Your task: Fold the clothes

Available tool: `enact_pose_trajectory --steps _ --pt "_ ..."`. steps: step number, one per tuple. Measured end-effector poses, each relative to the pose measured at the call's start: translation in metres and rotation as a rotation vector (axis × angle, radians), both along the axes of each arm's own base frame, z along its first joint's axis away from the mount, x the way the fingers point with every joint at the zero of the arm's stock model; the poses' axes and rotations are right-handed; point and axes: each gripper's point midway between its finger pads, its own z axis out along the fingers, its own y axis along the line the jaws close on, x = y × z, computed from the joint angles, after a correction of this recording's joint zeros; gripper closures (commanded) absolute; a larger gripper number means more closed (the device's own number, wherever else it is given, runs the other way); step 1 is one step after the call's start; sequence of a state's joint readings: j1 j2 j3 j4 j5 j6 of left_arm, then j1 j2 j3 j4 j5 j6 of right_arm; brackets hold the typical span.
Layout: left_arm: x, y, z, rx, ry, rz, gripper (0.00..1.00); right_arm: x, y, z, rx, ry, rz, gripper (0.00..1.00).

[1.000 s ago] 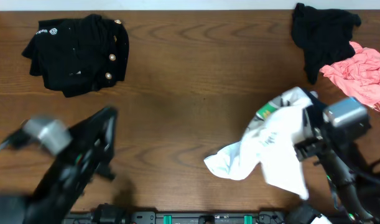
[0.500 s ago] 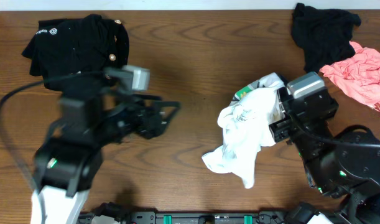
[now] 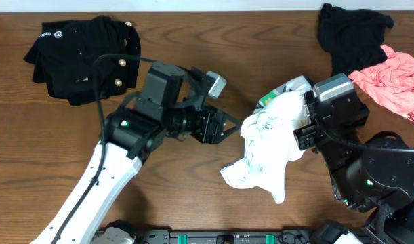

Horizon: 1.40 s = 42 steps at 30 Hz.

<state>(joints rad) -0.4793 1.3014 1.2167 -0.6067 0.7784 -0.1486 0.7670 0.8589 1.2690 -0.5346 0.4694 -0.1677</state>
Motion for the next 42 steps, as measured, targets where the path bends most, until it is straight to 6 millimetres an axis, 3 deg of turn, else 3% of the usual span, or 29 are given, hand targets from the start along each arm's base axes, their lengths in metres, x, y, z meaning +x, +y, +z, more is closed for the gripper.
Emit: enact_pose_trajectory --steps 8,15,26,32,36,42 --pt "0.01 -0.007 0.005 -0.03 -0.036 0.004 0.35 0.005 0.005 -0.006 -0.018 0.018 -0.003 0.99" --pt "-0.001 -0.013 0.003 -0.029 -0.003 -0.02 0.35 0.016 0.008 -0.016 -0.042 0.042 -0.024 0.99" --pt "-0.021 -0.003 0.0 0.013 0.018 -0.049 0.35 0.025 0.001 -0.02 -0.053 0.054 -0.064 0.99" --pt "-0.025 -0.017 0.002 0.001 -0.017 -0.097 0.35 0.025 0.003 -0.02 -0.05 0.057 -0.049 0.99" --pt "-0.023 -0.028 -0.015 0.05 -0.009 -0.102 0.35 0.024 0.005 -0.021 -0.048 0.058 -0.041 0.99" --pt "0.002 -0.027 -0.046 0.155 -0.008 -0.027 0.35 0.023 0.007 -0.021 -0.046 0.06 -0.026 0.99"
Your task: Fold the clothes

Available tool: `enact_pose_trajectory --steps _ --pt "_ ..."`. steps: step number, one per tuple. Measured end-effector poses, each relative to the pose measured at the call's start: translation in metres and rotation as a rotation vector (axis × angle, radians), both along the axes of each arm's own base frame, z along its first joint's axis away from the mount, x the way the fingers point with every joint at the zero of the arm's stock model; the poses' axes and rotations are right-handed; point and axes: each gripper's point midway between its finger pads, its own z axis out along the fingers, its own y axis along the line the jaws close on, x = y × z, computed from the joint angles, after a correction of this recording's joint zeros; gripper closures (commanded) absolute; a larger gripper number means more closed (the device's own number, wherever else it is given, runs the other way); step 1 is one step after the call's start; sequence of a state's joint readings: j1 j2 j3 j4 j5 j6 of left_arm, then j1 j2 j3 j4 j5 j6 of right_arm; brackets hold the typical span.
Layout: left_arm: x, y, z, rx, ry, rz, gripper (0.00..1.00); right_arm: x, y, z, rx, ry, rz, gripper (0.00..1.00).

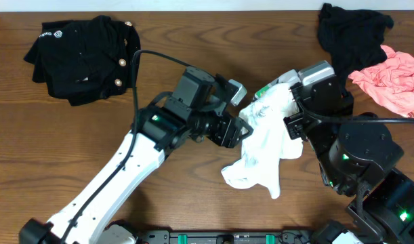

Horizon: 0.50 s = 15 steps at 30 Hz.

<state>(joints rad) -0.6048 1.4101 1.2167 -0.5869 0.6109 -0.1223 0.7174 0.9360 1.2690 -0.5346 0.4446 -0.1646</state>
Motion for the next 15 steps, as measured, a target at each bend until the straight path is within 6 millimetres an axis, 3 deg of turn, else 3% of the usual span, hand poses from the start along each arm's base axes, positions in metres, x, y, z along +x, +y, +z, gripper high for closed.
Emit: enact_pose_trajectory --steps 8,15 --pt "0.028 -0.008 -0.006 -0.001 -0.058 0.059 0.35 0.0 0.001 0.0 0.001 0.0 0.004 0.99" --pt "0.028 -0.007 -0.009 0.005 -0.043 0.071 0.35 0.0 0.001 0.0 0.0 0.0 0.003 0.99"
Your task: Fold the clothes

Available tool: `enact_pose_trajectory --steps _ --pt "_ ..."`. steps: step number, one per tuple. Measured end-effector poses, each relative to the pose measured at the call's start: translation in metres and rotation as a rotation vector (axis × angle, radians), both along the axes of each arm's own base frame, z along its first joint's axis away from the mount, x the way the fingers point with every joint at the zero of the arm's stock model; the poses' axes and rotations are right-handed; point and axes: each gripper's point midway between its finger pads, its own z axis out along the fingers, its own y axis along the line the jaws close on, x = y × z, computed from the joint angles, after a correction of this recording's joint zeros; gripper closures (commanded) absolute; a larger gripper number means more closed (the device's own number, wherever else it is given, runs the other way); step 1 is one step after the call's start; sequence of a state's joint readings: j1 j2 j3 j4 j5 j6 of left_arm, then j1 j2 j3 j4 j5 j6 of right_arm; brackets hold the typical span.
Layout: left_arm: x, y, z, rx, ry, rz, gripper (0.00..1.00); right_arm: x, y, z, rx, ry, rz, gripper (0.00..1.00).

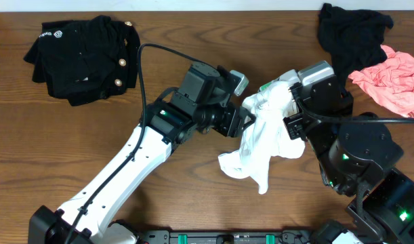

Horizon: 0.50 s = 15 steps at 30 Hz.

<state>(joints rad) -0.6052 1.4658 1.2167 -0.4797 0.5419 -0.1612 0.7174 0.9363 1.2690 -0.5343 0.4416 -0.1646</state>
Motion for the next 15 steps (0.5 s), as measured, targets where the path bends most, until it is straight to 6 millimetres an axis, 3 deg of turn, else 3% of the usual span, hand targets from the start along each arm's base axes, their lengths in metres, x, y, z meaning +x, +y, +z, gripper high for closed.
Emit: enact_pose_trajectory --steps 5,9,12,15 --pt "-0.016 0.011 -0.005 0.043 0.063 0.002 0.35 0.005 -0.001 -0.003 -0.008 0.008 -0.013 0.99" --pt "-0.031 0.017 0.013 0.038 0.029 -0.003 0.35 0.019 -0.005 -0.008 -0.013 0.016 -0.054 0.99" --pt "-0.046 0.01 0.03 0.035 -0.042 -0.029 0.35 0.034 -0.005 -0.01 -0.006 0.016 -0.076 0.99" --pt "-0.061 -0.001 0.031 0.061 -0.086 -0.06 0.35 0.05 0.0 -0.012 0.009 0.007 -0.093 0.99"
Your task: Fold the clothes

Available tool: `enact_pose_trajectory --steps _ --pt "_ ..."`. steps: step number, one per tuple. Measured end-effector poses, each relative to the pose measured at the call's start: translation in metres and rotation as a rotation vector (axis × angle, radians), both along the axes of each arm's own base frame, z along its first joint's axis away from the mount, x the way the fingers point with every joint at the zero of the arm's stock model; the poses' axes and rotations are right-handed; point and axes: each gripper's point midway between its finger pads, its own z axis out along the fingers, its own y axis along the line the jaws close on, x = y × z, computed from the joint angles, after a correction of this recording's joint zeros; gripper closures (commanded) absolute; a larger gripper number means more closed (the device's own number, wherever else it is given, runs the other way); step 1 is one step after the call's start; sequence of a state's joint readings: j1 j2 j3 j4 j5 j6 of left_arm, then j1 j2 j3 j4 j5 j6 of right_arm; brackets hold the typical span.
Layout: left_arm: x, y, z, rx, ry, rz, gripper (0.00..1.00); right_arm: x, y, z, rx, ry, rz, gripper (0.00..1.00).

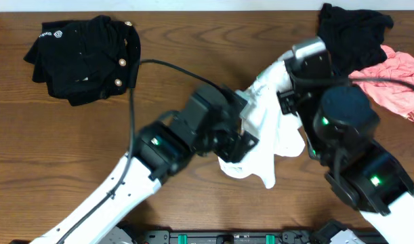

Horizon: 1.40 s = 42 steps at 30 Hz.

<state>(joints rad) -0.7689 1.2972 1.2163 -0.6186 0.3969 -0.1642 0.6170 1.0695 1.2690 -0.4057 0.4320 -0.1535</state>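
Observation:
A crumpled white garment (264,139) hangs in the middle of the overhead view, lifted off the wooden table (193,81). My left gripper (242,141) is raised and shut on the garment's left edge, its fingertips buried in cloth. My right gripper (282,102) holds the upper right part of the garment, fingers mostly hidden by the fabric. The garment's lower tail droops toward the table's front.
A folded black garment with gold buttons (85,51) lies at the back left. A crumpled black garment (352,34) and a pink one (396,78) lie at the back right, close behind the right arm.
Both arms have risen toward the camera with the white garment. The right gripper has moved back, and the left gripper has shifted lower and nearer the front, still on the cloth.
At first the right gripper held the white garment while the left gripper stood open to its left. Then the left gripper had reached the garment's left edge and closed in on it. Now both hold it lifted above the table.

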Motion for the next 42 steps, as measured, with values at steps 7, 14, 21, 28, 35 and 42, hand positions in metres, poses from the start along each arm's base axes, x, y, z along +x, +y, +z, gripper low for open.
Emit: enact_pose_trajectory --steps 7,14,21,28,35,42 --pt "-0.005 -0.012 -0.02 0.103 -0.041 0.024 0.35 0.013 0.011 0.007 0.047 -0.039 0.007 0.99" --pt "0.025 -0.014 -0.026 0.122 -0.094 0.151 0.35 0.012 0.011 0.006 0.047 -0.033 0.01 0.99" --pt "0.047 -0.02 -0.023 0.083 -0.12 0.268 0.35 0.012 0.011 0.006 0.047 -0.033 0.01 0.99" --pt "0.062 -0.029 -0.04 0.075 -0.085 0.341 0.37 0.012 0.011 0.006 0.048 -0.034 0.01 0.99" --pt "0.073 -0.01 -0.056 0.168 -0.103 0.444 0.94 0.012 0.011 0.006 0.047 -0.034 0.009 0.99" --pt "0.091 0.04 -0.036 0.23 -0.18 0.598 0.94 0.015 0.001 0.008 0.05 -0.038 -0.018 0.99"
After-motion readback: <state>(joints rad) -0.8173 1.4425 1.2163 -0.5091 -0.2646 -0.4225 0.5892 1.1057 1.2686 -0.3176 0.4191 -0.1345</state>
